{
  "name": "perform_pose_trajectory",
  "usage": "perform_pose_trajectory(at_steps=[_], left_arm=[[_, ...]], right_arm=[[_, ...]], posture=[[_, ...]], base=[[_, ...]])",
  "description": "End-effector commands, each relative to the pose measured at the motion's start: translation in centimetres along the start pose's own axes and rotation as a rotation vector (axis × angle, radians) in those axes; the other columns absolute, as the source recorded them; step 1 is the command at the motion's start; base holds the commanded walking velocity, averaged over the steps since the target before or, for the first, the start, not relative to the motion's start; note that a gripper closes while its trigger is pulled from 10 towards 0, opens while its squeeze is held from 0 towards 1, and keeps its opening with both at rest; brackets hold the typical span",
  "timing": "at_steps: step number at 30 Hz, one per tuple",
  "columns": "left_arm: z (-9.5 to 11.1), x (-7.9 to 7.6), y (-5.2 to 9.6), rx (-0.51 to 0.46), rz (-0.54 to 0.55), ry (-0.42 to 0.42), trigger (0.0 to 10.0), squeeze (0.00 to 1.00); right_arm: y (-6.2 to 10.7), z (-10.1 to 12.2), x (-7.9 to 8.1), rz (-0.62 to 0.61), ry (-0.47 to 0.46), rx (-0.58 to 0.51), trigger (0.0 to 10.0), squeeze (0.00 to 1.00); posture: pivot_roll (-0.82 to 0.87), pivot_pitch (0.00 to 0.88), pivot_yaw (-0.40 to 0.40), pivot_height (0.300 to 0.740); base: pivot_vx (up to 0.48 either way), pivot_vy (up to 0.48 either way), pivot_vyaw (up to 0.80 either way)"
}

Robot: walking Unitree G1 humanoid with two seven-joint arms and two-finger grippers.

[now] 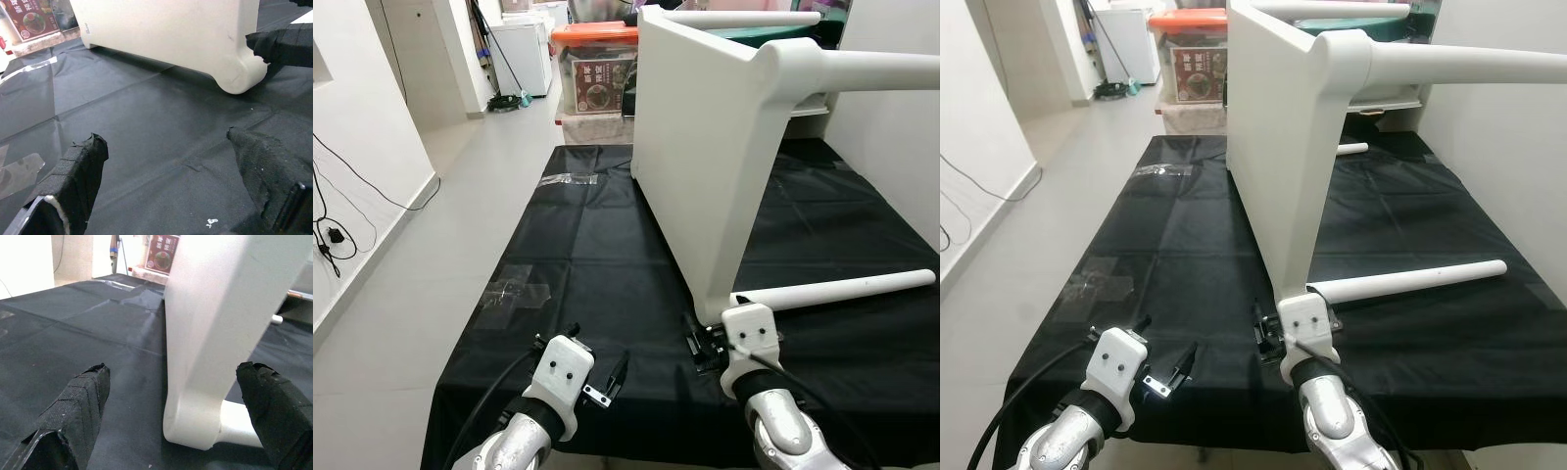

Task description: Building children table

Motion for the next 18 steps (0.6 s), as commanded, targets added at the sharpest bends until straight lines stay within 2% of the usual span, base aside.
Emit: perform_pose_trajectory(at_steps=[1,4,6,12,15,18], left_arm=[[-0.4,0.0,-0.1,0.015,0.002,0.003,10.0,0.0],[-0.4,0.0,-0.1,0.014,0.003,0.003,10.0,0.0],[-0.5,0.1,-0.1,0.015,0.004,0.003,10.0,0.0],[-0.6,0.0,-0.2,0.019,0.001,-0.009,10.0,0.0],[-0.6,0.0,-0.2,0.02,-0.001,-0.014,10.0,0.0],[-0.5,0.0,-0.2,0.018,-0.005,-0.029,10.0,0.0]], right_arm=[[0.0,0.4,1.3,0.065,0.092,-0.04,10.0,0.0],[0.0,0.3,1.3,0.062,0.088,-0.037,10.0,0.0],[-0.1,-0.3,0.5,0.021,0.025,-0.006,10.0,0.0],[-0.3,-1.0,-0.9,-0.04,-0.052,0.032,10.0,0.0],[-0.3,-1.2,-1.0,-0.047,-0.059,0.034,10.0,0.0],[-0.3,-1.2,-1.1,-0.049,-0.06,0.031,10.0,0.0]], posture=[[0.04,0.034,-0.015,0.74],[0.03,0.036,-0.014,0.74],[0.03,0.038,-0.014,0.74],[0.03,0.043,-0.014,0.74],[0.03,0.042,-0.017,0.74],[0.03,0.047,-0.016,0.74]], base=[[0.0,0.0,0.0],[0.0,0.0,0.0],[0.0,0.0,0.0],[0.0,0.0,0.0],[0.0,0.0,0.0],[0.0,-0.27,0.0]])
Point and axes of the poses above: a point about 5 cm out from each wrist's last joint towards the gripper, its own y axis pointing back from the gripper into the wrist, its own z axis along the axis of the wrist's last joint, x = y × z, the point moved 6 cm from there along -y, pointing out of the wrist towards the gripper, and after that the axes turned 9 degrees about -y, right-handed, at the moved point
